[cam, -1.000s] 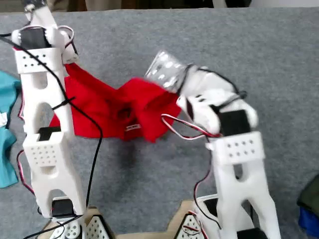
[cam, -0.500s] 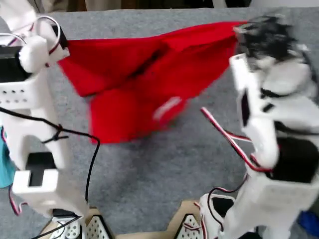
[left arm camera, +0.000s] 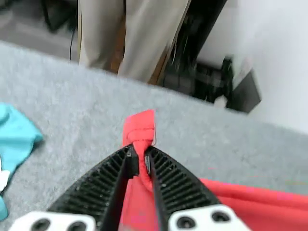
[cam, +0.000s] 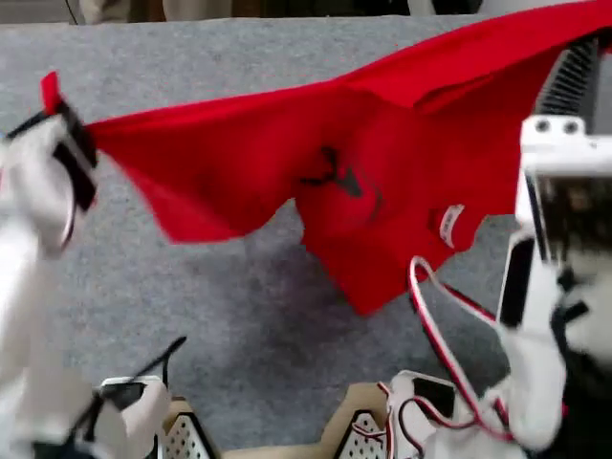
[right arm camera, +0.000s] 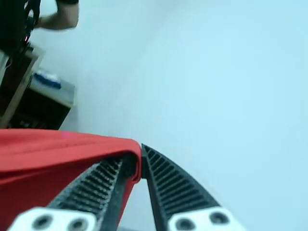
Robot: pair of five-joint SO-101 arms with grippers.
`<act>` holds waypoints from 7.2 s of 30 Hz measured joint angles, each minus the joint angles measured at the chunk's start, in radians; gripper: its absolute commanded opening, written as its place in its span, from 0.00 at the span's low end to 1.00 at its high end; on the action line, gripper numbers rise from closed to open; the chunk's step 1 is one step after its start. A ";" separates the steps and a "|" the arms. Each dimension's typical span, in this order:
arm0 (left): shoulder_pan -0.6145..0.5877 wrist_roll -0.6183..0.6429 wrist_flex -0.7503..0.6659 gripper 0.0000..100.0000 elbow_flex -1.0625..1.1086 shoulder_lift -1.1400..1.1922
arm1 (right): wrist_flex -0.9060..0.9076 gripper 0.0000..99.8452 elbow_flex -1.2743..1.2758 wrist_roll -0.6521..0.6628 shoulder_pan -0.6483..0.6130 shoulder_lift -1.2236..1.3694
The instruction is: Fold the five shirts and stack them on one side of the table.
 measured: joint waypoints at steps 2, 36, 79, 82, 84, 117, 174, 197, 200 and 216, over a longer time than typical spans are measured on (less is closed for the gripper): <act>0.000 0.000 0.000 0.02 0.018 -0.078 | 0.002 0.01 -0.035 0.000 0.002 -0.002; -0.003 -0.160 -1.309 0.02 1.478 -0.106 | -0.918 0.01 1.094 0.000 -0.230 0.336; -0.028 -0.132 -0.801 0.02 -0.448 1.458 | -0.206 0.01 -0.845 -0.135 -0.227 1.706; -0.018 -0.153 -0.801 0.02 -0.496 1.487 | -0.206 0.01 -0.881 -0.104 -0.227 1.740; -0.014 -0.155 -0.801 0.02 -0.509 1.502 | -0.206 0.01 -0.902 -0.098 -0.227 1.761; -0.018 -0.161 -0.281 0.02 -0.595 1.600 | 0.657 0.01 -1.077 0.021 -0.270 1.781; -0.117 -0.284 0.000 0.02 -0.870 1.606 | 0.681 0.01 -0.494 0.063 -0.212 1.220; -0.080 -0.322 0.000 0.02 -0.313 1.370 | 0.434 0.01 0.712 0.163 -0.222 0.542; -0.054 -0.322 0.000 0.02 -0.101 1.231 | 0.400 0.01 0.796 0.166 -0.222 0.488; 0.021 -0.275 -0.382 0.02 0.994 0.509 | 0.381 0.01 1.112 0.265 -0.221 0.256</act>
